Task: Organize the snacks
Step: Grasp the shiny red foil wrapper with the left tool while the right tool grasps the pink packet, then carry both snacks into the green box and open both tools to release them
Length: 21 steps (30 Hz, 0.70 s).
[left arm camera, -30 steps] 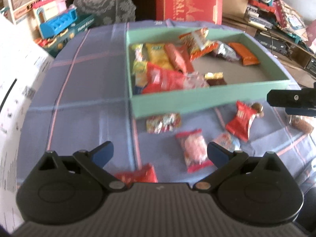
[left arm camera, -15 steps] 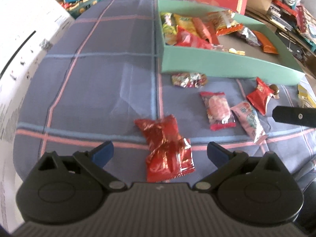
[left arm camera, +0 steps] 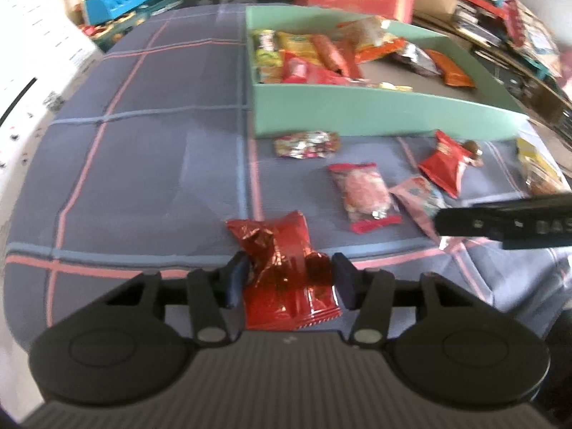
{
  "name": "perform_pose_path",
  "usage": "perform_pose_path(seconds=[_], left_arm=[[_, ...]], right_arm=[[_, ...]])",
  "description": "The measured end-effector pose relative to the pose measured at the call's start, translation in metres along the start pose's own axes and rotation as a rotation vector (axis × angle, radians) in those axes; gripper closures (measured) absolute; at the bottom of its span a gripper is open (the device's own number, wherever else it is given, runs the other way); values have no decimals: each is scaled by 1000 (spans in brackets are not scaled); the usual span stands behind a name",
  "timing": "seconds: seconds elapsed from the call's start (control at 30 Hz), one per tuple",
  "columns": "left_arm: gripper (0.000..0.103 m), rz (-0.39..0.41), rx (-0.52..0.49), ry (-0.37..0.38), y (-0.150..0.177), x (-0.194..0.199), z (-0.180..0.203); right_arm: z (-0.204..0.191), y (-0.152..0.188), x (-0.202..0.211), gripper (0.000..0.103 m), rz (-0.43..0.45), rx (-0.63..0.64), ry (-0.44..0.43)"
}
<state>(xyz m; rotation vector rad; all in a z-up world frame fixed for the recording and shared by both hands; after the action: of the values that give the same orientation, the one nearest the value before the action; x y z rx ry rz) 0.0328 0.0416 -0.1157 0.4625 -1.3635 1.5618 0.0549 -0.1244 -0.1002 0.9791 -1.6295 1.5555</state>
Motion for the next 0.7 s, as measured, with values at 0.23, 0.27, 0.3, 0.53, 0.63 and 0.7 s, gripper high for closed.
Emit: perform_pose_path(seconds=[0.23, 0.27, 0.3, 0.53, 0.63, 0.7], left_arm=[[52, 3, -5, 10, 0, -1, 0], [52, 5, -2, 7, -1, -1, -1], [52, 5, -1, 4, -1, -2, -2], [52, -5, -49, -33, -2, -6, 5], [54, -4, -39, -45, -3, -5, 5], [54, 3, -36, -52, -5, -3, 5]], right_arm=[[-19, -5, -7, 56, 24, 100, 32], [-21, -4, -9, 56, 25, 110, 36], [-22, -4, -11, 56, 26, 120, 42], [-22, -1, -14, 70, 61, 171, 83], [-14, -2, -12, 72, 52, 120, 56], [-7, -2, -9, 72, 49, 89, 38]])
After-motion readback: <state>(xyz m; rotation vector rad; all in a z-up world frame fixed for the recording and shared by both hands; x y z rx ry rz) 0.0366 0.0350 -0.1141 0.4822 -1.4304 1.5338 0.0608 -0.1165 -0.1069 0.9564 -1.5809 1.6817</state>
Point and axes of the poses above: each gripper's, at about its wrist camera, not at the fingertips, and x roughly against the way its jaws point, z to its right, y to its underside, the point moved 7 cm from there along -x, roughly the way its jaws point, and after that the axes turned 15 degrees about y, right-handed, at the moved point
